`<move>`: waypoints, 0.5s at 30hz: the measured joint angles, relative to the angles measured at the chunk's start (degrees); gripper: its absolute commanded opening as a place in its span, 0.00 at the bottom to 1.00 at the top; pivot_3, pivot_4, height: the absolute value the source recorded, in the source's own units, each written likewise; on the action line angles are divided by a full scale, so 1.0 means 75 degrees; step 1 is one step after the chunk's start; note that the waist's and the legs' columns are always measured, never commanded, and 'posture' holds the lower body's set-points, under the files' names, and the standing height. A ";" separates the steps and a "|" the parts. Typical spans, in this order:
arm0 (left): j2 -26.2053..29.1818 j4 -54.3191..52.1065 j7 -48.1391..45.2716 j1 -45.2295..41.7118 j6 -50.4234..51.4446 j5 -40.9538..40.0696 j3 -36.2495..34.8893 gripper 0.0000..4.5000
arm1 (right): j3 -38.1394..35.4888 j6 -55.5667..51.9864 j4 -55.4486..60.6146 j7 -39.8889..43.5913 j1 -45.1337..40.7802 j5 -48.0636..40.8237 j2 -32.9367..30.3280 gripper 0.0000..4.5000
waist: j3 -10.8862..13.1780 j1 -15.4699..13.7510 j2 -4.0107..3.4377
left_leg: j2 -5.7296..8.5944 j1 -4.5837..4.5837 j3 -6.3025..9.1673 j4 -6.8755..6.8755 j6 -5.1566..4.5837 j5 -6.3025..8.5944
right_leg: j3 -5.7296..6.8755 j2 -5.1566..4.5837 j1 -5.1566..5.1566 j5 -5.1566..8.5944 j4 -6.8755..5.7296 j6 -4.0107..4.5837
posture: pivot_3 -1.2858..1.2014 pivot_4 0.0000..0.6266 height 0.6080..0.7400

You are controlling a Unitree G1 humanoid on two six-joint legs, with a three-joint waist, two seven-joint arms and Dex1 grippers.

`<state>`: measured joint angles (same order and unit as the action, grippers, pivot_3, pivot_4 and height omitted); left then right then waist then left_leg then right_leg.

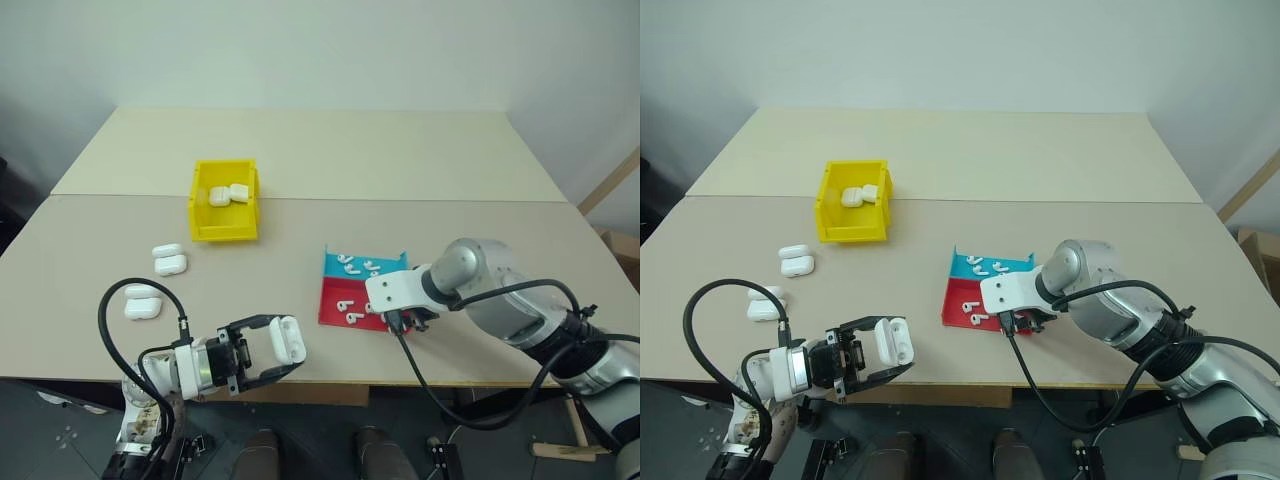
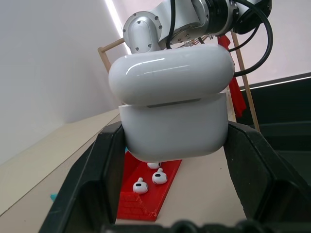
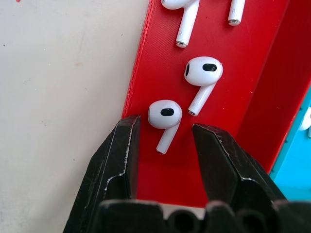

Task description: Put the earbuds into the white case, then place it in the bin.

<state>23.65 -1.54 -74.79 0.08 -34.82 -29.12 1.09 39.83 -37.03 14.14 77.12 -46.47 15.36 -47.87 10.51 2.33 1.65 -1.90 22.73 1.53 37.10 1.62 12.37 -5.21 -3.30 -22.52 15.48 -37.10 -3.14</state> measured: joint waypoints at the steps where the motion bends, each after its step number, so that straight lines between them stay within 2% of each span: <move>1: 0.0011 0.0000 0.0004 0.0000 -0.0008 0.0000 0.0000 0.62 | 0.0000 0.0004 0.0004 0.0026 0.0000 -0.0001 0.0040 0.47 | 0.0000 0.0002 0.0000 | 0.0000 0.0000 0.0000 0.0000 0.0000 0.0000 | 0.0000 0.0000 0.0000 0.0000 0.0000 0.0000 | 0.52 0.24 1.00; 14: 0.0111 0.0000 0.0060 0.0065 -0.0165 0.0010 0.0007 0.62 | 0.0000 0.0147 -0.0017 0.0052 0.0001 0.0121 0.0060 0.47 | 0.0000 0.0009 0.0000 | 0.0000 0.0000 0.0001 0.0000 0.0000 0.0000 | 0.0002 0.0000 0.0000 0.0000 0.0000 0.0000 | 0.52 0.24 1.00; 15: 0.0115 0.0000 0.0063 0.0071 -0.0194 0.0011 0.0008 0.62 | 0.0000 0.0194 -0.0034 0.0048 0.0001 0.0184 0.0061 0.43 | 0.0000 0.0008 0.0000 | 0.0001 0.0000 0.0001 0.0000 0.0000 0.0000 | 0.0001 -0.0001 0.0000 0.0000 0.0000 0.0000 | 0.52 0.24 1.00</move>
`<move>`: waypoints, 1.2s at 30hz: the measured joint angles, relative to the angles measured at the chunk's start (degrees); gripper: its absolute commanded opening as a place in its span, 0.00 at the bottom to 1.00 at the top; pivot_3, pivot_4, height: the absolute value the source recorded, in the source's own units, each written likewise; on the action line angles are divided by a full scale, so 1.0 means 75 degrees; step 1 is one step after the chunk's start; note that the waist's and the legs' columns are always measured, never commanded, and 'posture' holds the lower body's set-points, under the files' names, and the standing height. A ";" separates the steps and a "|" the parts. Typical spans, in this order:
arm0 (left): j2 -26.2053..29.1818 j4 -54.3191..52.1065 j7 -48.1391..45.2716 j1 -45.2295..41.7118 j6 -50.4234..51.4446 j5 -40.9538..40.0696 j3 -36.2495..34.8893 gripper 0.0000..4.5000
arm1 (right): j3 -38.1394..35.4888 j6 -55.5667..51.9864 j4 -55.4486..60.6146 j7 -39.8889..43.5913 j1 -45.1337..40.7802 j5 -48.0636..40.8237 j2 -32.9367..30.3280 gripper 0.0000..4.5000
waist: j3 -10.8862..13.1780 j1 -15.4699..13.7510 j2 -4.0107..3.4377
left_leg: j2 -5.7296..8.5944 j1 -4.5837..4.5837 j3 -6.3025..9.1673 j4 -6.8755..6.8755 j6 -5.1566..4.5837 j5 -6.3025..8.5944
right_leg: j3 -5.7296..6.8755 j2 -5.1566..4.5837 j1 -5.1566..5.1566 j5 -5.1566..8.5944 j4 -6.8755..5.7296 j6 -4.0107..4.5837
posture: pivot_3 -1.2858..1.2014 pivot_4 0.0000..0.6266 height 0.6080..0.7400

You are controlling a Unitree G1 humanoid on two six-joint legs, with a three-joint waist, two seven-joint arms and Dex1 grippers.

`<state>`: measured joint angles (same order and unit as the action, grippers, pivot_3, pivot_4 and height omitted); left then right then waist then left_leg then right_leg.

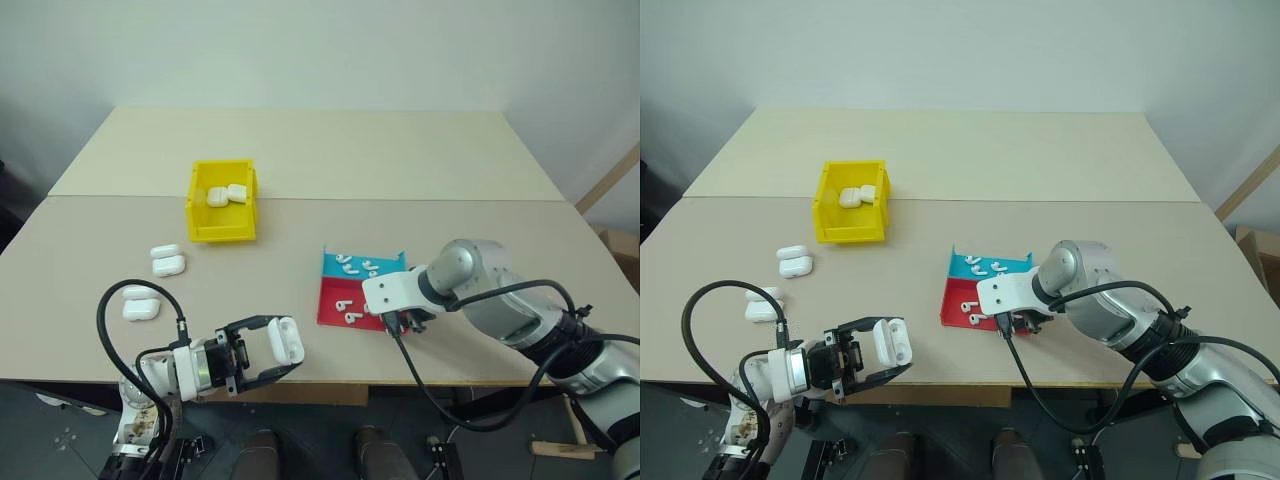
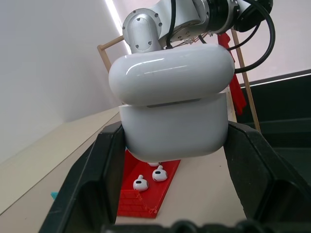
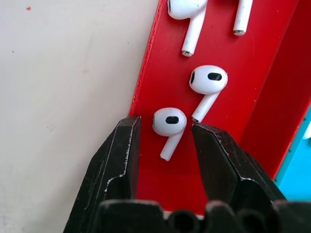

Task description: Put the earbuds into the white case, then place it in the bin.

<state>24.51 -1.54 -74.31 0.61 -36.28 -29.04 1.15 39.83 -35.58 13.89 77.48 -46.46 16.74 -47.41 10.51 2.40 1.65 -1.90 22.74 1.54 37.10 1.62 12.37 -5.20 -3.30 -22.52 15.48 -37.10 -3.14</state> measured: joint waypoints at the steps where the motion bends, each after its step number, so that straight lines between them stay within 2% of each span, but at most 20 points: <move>1: 0.0008 0.0000 0.0005 0.0006 -0.0011 0.0001 0.0003 0.62 | 0.0000 0.0028 -0.0018 0.0000 0.0000 0.0020 0.0007 0.39 | 0.0000 0.0000 0.0000 | -0.0001 0.0000 0.0000 0.0000 0.0000 0.0000 | 0.0000 0.0000 0.0000 0.0000 0.0000 0.0000 | 0.52 0.24 1.00; 6: 0.0050 0.0001 0.0073 0.0013 -0.0039 0.0088 0.0012 0.62 | -0.0017 0.0093 -0.0067 0.0012 0.0015 0.0095 0.0094 0.07 | -0.0001 0.0004 0.0000 | -0.0001 -0.0003 0.0001 0.0000 0.0000 0.0000 | 0.0002 0.0001 0.0004 0.0000 0.0000 0.0000 | 0.52 0.24 1.00; 22: 0.0129 0.0002 0.0152 0.0029 -0.0142 0.0142 0.0025 0.62 | -0.0100 0.0181 0.0045 0.0135 0.0032 0.0222 0.0105 0.07 | -0.0001 0.0006 -0.0001 | -0.0001 -0.0001 0.0003 -0.0001 0.0000 0.0000 | 0.0003 0.0000 0.0002 0.0000 0.0000 0.0000 | 0.52 0.24 1.00; 31: 0.0302 0.0011 0.0309 0.0241 -0.0305 0.0111 -0.0165 0.62 | -0.0921 0.0366 0.0530 -0.0007 0.0087 0.0125 -0.0168 0.07 | 0.0000 0.0004 -0.0001 | -0.0002 0.0001 0.0003 -0.0001 0.0000 0.0000 | 0.0004 0.0000 0.0000 0.0000 0.0000 0.0000 | 0.52 0.24 1.00; 34: 0.0665 0.0222 0.0376 0.0111 -0.0311 -0.0012 -0.0576 0.62 | -0.1051 0.0386 0.0715 -0.0016 0.0092 0.0064 -0.0179 0.07 | 0.0000 0.0015 -0.0001 | -0.0008 -0.0001 0.0003 -0.0001 0.0000 0.0000 | 0.0005 0.0006 -0.0002 0.0000 -0.0003 0.0001 | 0.52 0.24 1.00; 36: 0.1100 0.0499 0.0254 0.0002 -0.0311 -0.0186 -0.1031 0.62 | -0.1099 0.0385 0.0849 -0.0014 0.0102 0.0026 -0.0178 0.15 | 0.0000 0.0029 -0.0002 | -0.0009 0.0001 0.0000 -0.0003 0.0000 0.0000 | 0.0003 0.0006 -0.0008 0.0000 -0.0002 0.0002 | 0.52 0.24 1.00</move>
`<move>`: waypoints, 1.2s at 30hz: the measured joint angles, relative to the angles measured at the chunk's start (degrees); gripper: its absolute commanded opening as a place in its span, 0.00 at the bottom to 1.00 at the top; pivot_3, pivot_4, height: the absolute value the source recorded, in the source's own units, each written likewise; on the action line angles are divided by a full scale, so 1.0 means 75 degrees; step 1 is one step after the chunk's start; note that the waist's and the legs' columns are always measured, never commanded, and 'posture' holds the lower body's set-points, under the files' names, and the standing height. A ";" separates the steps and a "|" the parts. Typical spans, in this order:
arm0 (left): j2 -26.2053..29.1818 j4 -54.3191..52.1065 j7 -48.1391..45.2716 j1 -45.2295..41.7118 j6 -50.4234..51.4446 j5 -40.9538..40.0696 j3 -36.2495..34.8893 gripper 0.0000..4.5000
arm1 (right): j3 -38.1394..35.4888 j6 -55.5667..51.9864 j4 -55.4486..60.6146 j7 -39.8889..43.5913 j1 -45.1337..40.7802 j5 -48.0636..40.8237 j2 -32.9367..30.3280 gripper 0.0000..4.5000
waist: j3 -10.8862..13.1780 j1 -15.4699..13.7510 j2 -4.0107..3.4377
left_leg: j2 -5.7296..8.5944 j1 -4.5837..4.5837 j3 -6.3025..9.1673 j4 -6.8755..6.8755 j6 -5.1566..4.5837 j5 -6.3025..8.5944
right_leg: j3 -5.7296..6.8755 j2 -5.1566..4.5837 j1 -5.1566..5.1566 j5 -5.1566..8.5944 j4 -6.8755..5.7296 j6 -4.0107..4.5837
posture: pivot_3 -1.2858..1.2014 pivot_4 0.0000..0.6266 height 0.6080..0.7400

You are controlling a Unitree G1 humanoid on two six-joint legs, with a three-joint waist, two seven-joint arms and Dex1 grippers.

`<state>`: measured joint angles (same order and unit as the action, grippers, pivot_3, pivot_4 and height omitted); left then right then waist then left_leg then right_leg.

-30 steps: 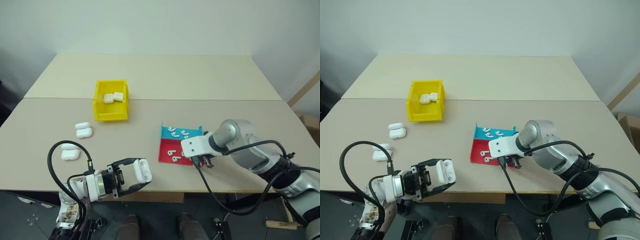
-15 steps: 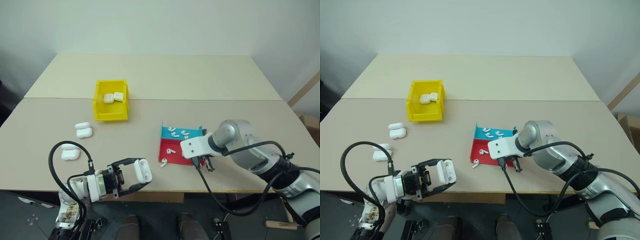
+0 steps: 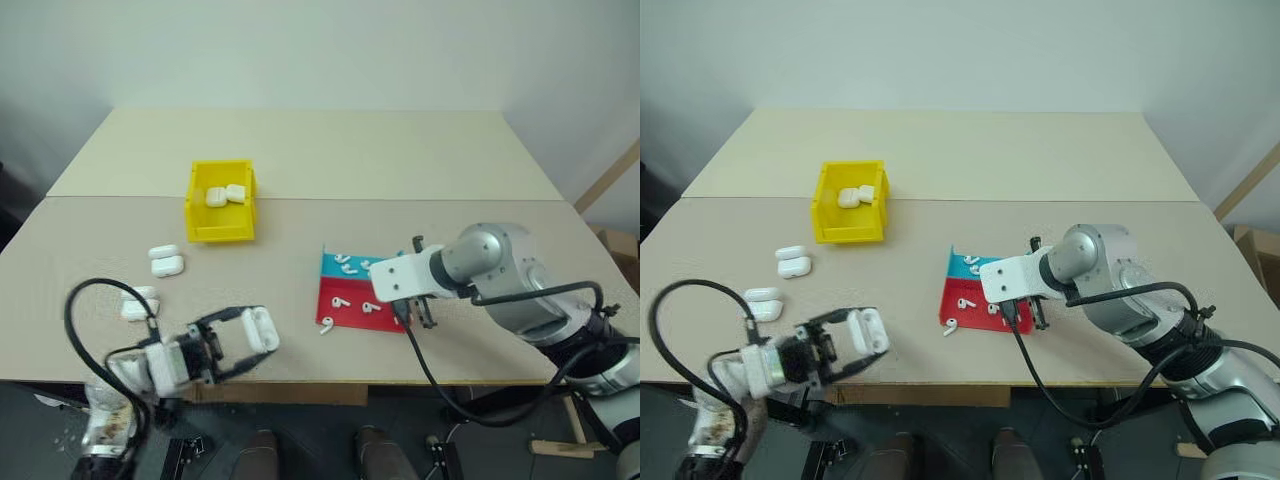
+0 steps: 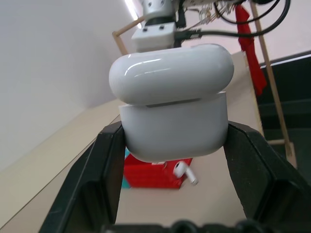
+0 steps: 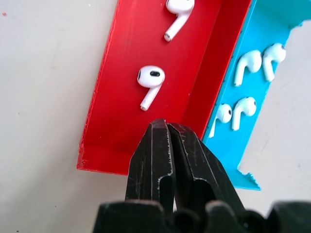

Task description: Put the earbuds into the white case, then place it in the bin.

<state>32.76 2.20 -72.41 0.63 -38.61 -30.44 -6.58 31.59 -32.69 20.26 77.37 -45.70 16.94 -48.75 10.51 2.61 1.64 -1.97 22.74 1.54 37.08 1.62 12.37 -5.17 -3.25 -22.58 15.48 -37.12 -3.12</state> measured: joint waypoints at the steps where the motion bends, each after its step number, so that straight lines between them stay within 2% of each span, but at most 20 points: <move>1: 0.0223 0.0024 -0.0144 0.0050 0.0009 -0.0203 -0.0228 0.62 | -0.0039 0.0000 0.0070 0.0003 0.0018 -0.0022 -0.0002 0.19 | 0.0000 0.0011 0.0000 | 0.0001 0.0004 -0.0003 -0.0001 0.0000 0.0000 | -0.0001 -0.0004 -0.0003 0.0000 0.0002 0.0000 | 0.52 0.24 1.00; 3: 0.0613 0.0078 -0.0566 0.0315 0.0054 -0.0608 -0.0610 0.62 | -0.0083 -0.0002 0.0145 0.0001 0.0045 -0.0035 0.0004 0.36 | 0.0000 0.0016 -0.0001 | 0.0003 0.0014 -0.0006 -0.0004 -0.0003 0.0003 | -0.0001 -0.0010 -0.0017 0.0000 0.0001 0.0000 | 0.52 0.24 1.00; 8: 0.0738 0.0129 -0.0952 0.0681 0.0209 -0.0832 -0.0816 0.62 | -0.0077 -0.0170 0.0139 -0.0062 0.0074 -0.0009 0.0235 0.73 | 0.0001 -0.0027 -0.0001 | 0.0003 0.0029 -0.0002 -0.0003 -0.0003 0.0002 | 0.0003 -0.0008 -0.0035 -0.0003 -0.0006 0.0006 | 0.52 0.24 1.00; 19: -0.0049 -0.0706 -0.0262 0.0514 0.0375 -0.0423 -0.0374 0.62 | 0.0346 -0.0948 -0.0405 0.0009 -0.0172 0.0365 0.0575 0.73 | 0.0001 0.0002 -0.0001 | 0.0002 0.0035 -0.0004 -0.0003 -0.0004 0.0002 | 0.0001 -0.0004 -0.0044 -0.0006 -0.0009 0.0010 | 0.52 0.24 1.00; 22: -0.0162 -0.0870 -0.0146 0.0533 0.0375 -0.0328 -0.0182 0.62 | 0.0494 -0.1236 -0.0450 0.0078 -0.0243 0.0366 0.0701 0.61 | 0.0001 -0.0005 -0.0001 | 0.0002 0.0035 -0.0002 -0.0002 -0.0004 0.0001 | 0.0001 -0.0004 -0.0045 -0.0007 -0.0013 0.0011 | 0.52 0.24 1.00; 36: -0.0360 -0.1046 0.0050 0.0544 0.0341 -0.0104 0.0298 0.62 | 0.0917 -0.1863 -0.0454 0.0088 -0.0452 0.0381 0.1047 0.61 | 0.0001 -0.0009 -0.0002 | 0.0002 0.0044 -0.0002 -0.0001 -0.0004 0.0001 | 0.0002 -0.0004 -0.0054 -0.0008 -0.0015 0.0012 | 0.52 0.24 1.00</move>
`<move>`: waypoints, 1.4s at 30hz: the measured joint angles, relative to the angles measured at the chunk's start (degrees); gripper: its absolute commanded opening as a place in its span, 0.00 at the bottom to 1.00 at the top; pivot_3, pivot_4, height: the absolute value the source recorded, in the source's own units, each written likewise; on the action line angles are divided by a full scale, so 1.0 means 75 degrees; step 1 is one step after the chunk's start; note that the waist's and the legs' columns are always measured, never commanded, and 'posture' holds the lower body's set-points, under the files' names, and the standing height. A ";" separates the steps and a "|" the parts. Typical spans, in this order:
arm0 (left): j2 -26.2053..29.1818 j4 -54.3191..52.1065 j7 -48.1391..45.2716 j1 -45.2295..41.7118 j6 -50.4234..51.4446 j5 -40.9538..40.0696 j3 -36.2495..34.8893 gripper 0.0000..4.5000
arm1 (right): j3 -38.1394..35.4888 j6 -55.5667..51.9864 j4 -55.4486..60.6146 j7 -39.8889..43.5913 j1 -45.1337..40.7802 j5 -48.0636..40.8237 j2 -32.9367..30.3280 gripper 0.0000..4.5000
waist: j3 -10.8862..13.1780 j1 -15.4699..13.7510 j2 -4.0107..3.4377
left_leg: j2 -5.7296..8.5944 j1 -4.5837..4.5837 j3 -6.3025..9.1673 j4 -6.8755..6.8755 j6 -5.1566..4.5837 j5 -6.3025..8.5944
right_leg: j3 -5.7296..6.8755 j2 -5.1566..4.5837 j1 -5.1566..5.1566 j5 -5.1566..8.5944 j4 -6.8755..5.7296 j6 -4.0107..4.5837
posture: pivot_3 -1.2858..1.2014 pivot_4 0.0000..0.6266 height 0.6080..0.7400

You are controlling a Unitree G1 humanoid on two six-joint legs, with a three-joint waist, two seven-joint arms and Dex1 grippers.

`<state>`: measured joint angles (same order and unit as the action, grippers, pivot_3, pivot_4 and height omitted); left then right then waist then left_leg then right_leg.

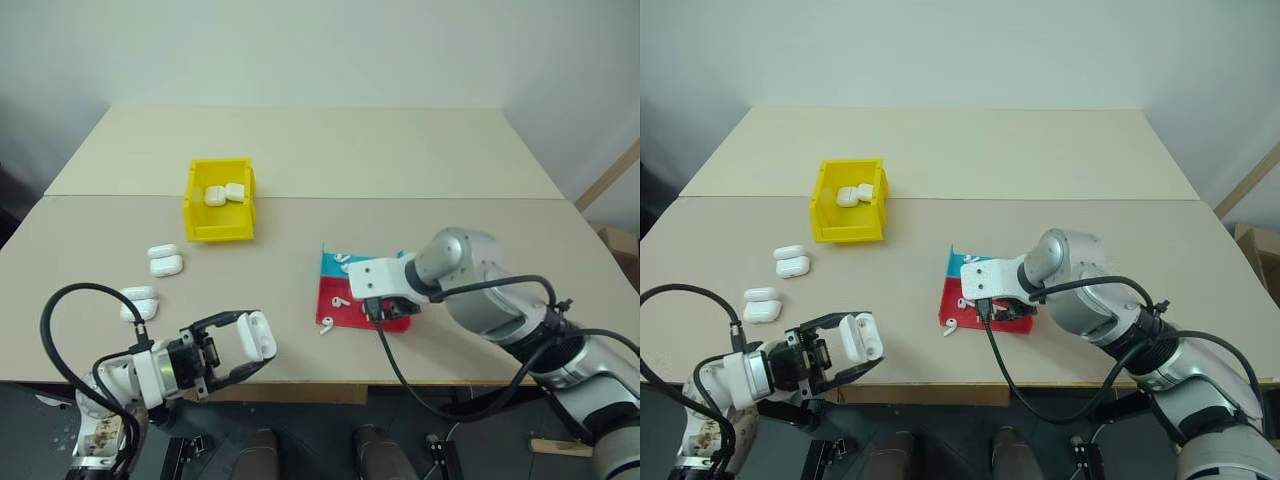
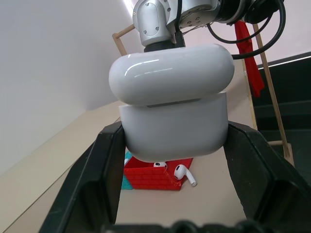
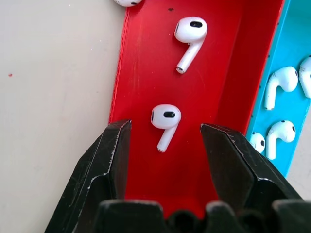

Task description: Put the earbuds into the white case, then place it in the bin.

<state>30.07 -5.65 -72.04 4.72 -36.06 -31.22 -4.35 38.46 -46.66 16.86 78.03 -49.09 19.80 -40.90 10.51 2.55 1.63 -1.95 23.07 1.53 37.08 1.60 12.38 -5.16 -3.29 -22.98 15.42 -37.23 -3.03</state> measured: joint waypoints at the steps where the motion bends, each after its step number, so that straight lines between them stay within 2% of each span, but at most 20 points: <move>1: -0.0010 -0.0009 0.0005 0.0000 -0.0002 0.0016 0.0029 0.62 | 0.0063 -0.0027 -0.0006 -0.0014 -0.0015 0.0015 0.0019 0.61 | 0.0000 -0.0001 0.0000 | 0.0000 0.0000 0.0000 0.0000 0.0000 0.0000 | 0.0000 0.0000 0.0000 0.0000 0.0000 0.0000 | 0.52 0.24 1.00; 15: -0.0020 -0.0019 0.0003 -0.0002 -0.0133 0.0115 0.0166 0.62 | 0.0504 -0.0340 -0.0491 -0.0306 -0.0223 0.0257 0.0301 0.61 | -0.0001 -0.0003 0.0000 | 0.0000 0.0004 0.0000 0.0001 0.0000 0.0000 | 0.0001 0.0000 -0.0004 0.0000 -0.0001 0.0000 | 0.52 0.24 1.00; 18: -0.0021 -0.0015 -0.0004 -0.0001 -0.0170 0.0119 0.0183 0.62 | 0.0512 -0.0352 -0.0504 -0.0290 -0.0223 0.0257 0.0301 0.48 | -0.0001 -0.0003 0.0000 | 0.0000 0.0004 0.0000 0.0001 0.0000 0.0000 | 0.0000 0.0000 -0.0004 0.0000 -0.0002 0.0000 | 0.52 0.24 1.00; 35: -0.0063 0.0083 -0.0001 -0.0003 -0.0352 0.0237 0.0262 0.62 | 0.0518 -0.0444 -0.0495 -0.0227 -0.0224 0.0253 0.0299 0.48 | -0.0001 -0.0002 -0.0001 | 0.0000 0.0004 0.0001 0.0001 0.0000 0.0000 | 0.0001 0.0000 -0.0005 0.0000 -0.0002 0.0000 | 0.52 0.24 1.00; 39: -0.0065 0.0130 0.0006 -0.0017 -0.0364 0.0250 0.0265 0.62 | 0.0534 -0.0443 -0.0488 -0.0188 -0.0223 0.0248 0.0298 0.28 | -0.0001 -0.0002 -0.0001 | 0.0000 0.0004 0.0001 0.0001 0.0000 0.0000 | 0.0000 0.0000 -0.0005 0.0000 -0.0002 0.0000 | 0.52 0.24 1.00; 42: -0.0065 0.0176 0.0007 -0.0021 -0.0368 0.0253 0.0266 0.62 | 0.0535 -0.0442 -0.0470 -0.0168 -0.0223 0.0247 0.0297 0.28 | -0.0001 -0.0002 -0.0001 | 0.0000 0.0004 0.0001 0.0001 0.0000 0.0000 | 0.0001 0.0000 -0.0005 0.0000 -0.0003 0.0000 | 0.52 0.24 1.00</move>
<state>29.58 -4.33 -71.98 4.56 -38.81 -29.32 -2.35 42.47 -49.98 13.33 76.77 -50.76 21.65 -38.67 10.51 2.53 1.62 -1.95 23.10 1.53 37.08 1.59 12.38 -5.16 -3.28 -23.02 15.42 -37.25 -3.03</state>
